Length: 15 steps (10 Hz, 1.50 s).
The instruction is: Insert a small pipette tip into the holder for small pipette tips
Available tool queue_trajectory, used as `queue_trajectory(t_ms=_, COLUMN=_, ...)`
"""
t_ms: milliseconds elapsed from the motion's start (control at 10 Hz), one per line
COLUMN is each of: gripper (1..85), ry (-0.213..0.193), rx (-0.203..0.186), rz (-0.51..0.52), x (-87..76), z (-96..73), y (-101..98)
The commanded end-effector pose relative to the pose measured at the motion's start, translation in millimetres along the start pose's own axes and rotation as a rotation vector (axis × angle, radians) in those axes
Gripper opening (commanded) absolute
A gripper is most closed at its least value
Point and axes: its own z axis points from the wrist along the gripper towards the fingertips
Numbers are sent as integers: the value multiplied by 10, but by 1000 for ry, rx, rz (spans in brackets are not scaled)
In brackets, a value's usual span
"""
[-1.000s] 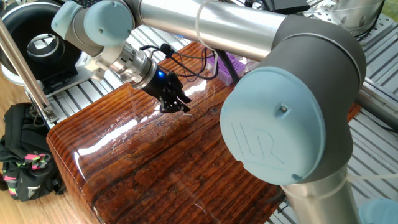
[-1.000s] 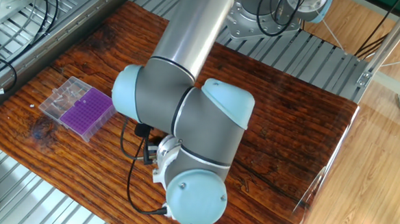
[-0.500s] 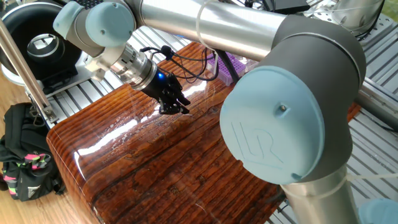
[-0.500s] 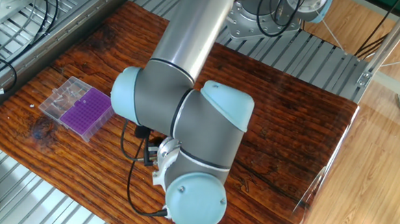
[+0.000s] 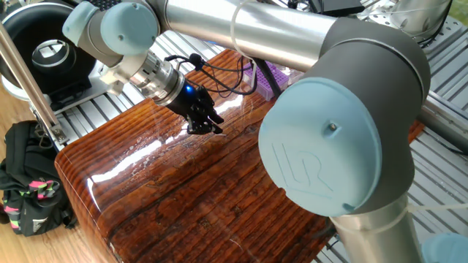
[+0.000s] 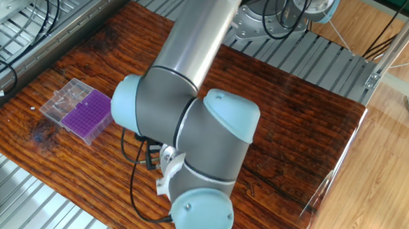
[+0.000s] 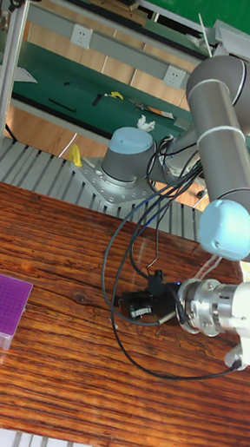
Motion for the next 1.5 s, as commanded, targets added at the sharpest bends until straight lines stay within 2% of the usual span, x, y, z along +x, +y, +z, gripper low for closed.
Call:
queue_trajectory(t_ms=0, gripper=290, ry=9, rx=-18, rz=1, x=-263, z=-111, y=11)
queue_trajectory(t_ms=200, gripper=247, ry=60, rx=-49, rz=12, x=-399, z=-256, y=147)
queue_trajectory(t_ms=300, gripper=260, ry=118, rx=-31, rz=17, x=-333, z=-299, y=158)
queue_trajectory(t_ms=400, gripper=323, ry=157, rx=-36, rz=13, x=-264, z=-312, y=239)
queue_trajectory(t_ms=500, gripper=340, ry=198, rx=9, rz=38, x=-191, z=-290, y=193)
queue_trajectory(t_ms=700, gripper=330, ry=193, rx=37, rz=32, x=-198, z=-131, y=9)
queue_trajectory(t_ms=800, gripper=323, ry=184, rx=34, rz=17, x=-167, z=-79, y=-79)
queue_trajectory(t_ms=1000, gripper=323, ry=151, rx=-10, rz=-7, x=-215, z=33, y=-96)
queue_trajectory(t_ms=1300, gripper=330, ry=191, rx=-4, rz=18, x=-144, z=57, y=-150)
queue_trajectory(t_ms=1400, gripper=343, ry=170, rx=2, rz=20, x=-213, z=65, y=-180)
